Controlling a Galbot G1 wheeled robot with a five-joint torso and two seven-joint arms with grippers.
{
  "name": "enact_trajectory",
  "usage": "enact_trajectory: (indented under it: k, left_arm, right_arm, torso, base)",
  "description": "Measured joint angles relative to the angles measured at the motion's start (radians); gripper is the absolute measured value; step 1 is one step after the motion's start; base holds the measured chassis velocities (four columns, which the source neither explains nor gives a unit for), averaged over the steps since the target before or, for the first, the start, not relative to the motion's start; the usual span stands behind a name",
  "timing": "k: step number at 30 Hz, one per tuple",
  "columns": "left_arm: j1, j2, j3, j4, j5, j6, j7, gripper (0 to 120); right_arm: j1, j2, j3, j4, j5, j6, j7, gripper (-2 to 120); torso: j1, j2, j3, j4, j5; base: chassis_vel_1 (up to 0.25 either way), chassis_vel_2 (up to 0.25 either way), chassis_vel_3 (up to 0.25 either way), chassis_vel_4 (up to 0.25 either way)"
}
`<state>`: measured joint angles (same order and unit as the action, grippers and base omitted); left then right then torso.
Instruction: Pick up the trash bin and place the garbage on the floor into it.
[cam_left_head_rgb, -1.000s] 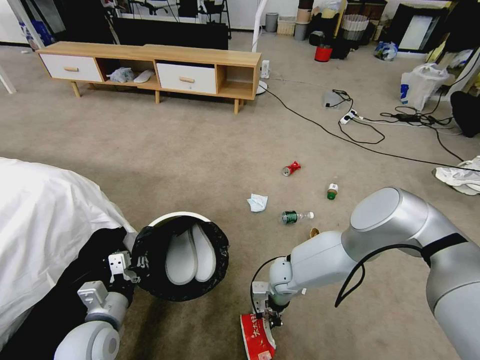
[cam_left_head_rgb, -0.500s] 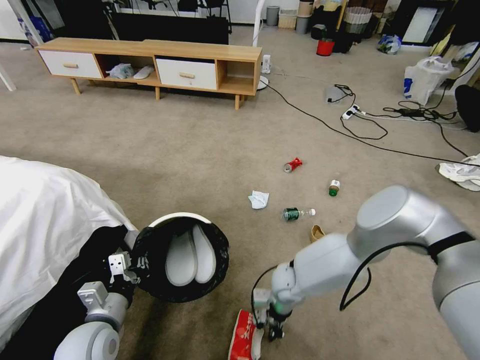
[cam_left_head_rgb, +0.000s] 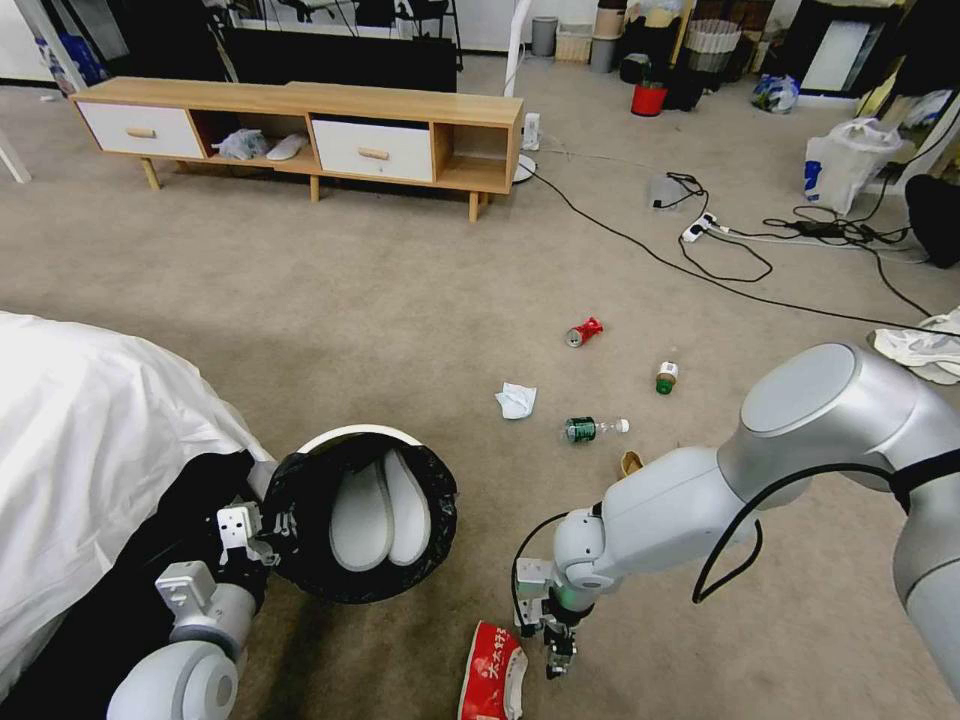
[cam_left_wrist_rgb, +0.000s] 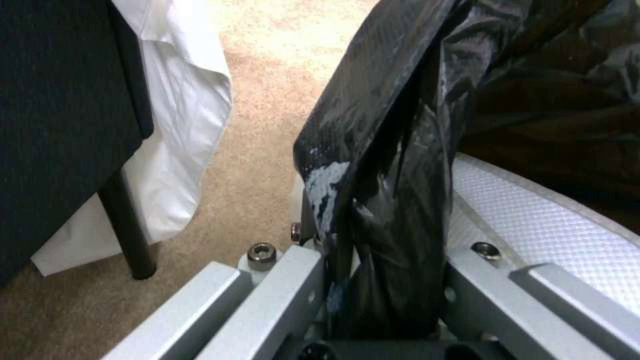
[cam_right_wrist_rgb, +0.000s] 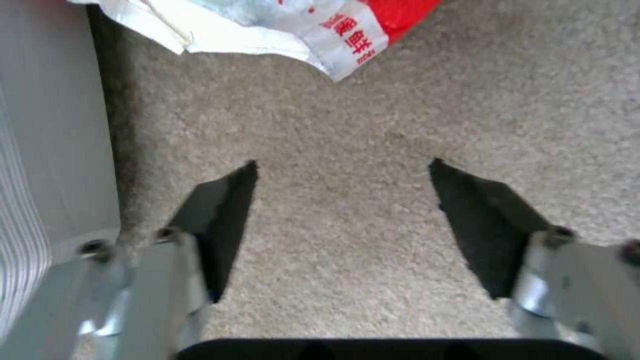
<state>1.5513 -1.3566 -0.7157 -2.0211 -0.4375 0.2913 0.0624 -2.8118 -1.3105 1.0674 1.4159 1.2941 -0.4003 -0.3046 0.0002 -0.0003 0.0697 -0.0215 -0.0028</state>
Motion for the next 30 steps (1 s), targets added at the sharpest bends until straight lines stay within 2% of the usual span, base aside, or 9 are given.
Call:
enact_trajectory:
  k: [1, 5, 7, 18, 30]
  left_arm:
    - [0.000, 0.000, 0.000, 0.000, 0.000, 0.000, 0.000, 1]
    - [-0.002, 0.000, 0.000, 0.008, 0.000, 0.000, 0.000, 1]
    - [-0.003, 0.000, 0.000, 0.009, 0.001, 0.000, 0.000, 1]
    - [-0.015, -0.001, -0.005, 0.030, 0.004, 0.000, -0.002, 1]
    - [-0.023, -0.001, -0.023, 0.039, -0.001, 0.002, -0.006, 1]
  right_arm:
    - [0.000, 0.000, 0.000, 0.000, 0.000, 0.000, 0.000, 73]
    - [0.019, 0.005, 0.004, 0.011, 0.001, 0.000, 0.002, 93]
    - [0.024, 0.005, 0.006, 0.012, 0.000, 0.000, 0.001, 98]
    - [0.059, -0.024, 0.003, 0.004, -0.025, -0.007, -0.017, 100]
    - [0.021, -0.092, -0.007, -0.058, -0.169, -0.007, -0.066, 100]
  torso:
    - [0.000, 0.000, 0.000, 0.0000, 0.0000]
    - [0.000, 0.000, 0.000, 0.0000, 0.0000]
    - [0.000, 0.000, 0.000, 0.0000, -0.0001]
    - [0.000, 0.000, 0.000, 0.0001, -0.0001]
    - [0.000, 0.000, 0.000, 0.0000, 0.0000]
  base:
    - [0.000, 0.000, 0.000, 0.000]
    - [0.000, 0.000, 0.000, 0.000]
    - [0.000, 0.000, 0.000, 0.000]
    - [0.000, 0.000, 0.000, 0.000]
    - [0.000, 0.000, 0.000, 0.000]
